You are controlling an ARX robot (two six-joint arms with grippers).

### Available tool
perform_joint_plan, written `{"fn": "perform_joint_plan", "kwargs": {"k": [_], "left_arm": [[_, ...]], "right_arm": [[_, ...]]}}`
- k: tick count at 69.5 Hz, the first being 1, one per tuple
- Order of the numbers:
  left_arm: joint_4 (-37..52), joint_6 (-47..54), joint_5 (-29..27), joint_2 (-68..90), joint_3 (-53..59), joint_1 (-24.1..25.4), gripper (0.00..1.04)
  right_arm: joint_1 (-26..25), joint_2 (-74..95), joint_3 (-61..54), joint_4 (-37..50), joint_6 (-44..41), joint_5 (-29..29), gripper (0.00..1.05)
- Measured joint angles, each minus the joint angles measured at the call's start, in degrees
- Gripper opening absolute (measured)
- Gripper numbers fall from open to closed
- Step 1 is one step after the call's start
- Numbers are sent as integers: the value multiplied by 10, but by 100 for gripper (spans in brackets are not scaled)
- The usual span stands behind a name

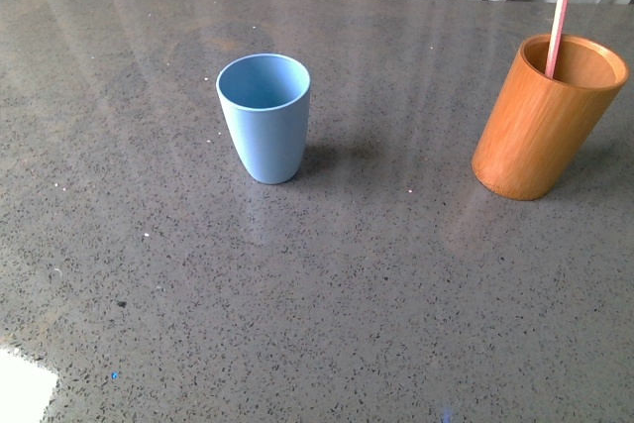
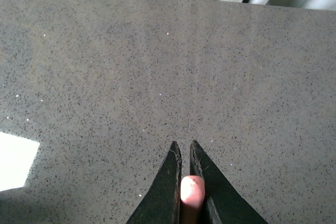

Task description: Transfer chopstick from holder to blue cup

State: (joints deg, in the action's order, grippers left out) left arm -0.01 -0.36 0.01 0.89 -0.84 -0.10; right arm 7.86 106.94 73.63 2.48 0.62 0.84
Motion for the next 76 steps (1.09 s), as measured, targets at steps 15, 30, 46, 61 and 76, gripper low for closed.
{"fn": "perform_joint_plan", "kwargs": {"k": [15, 30, 46, 61, 76], "left_arm": [[0, 0, 0, 0, 0, 0, 96], [0, 0, 0, 0, 0, 0, 96], [0, 0, 0, 0, 0, 0, 96], [0, 0, 0, 0, 0, 0, 96], [0, 0, 0, 0, 0, 0, 96]], "right_arm": [[-12, -19, 0, -10, 10, -20, 2], [-44, -78, 17, -27, 45, -40, 2], [-77, -149, 31, -28, 105, -59, 2], [-80, -186, 38, -38, 190, -65, 2], [-29, -227, 23, -14, 264, -49, 2]]}}
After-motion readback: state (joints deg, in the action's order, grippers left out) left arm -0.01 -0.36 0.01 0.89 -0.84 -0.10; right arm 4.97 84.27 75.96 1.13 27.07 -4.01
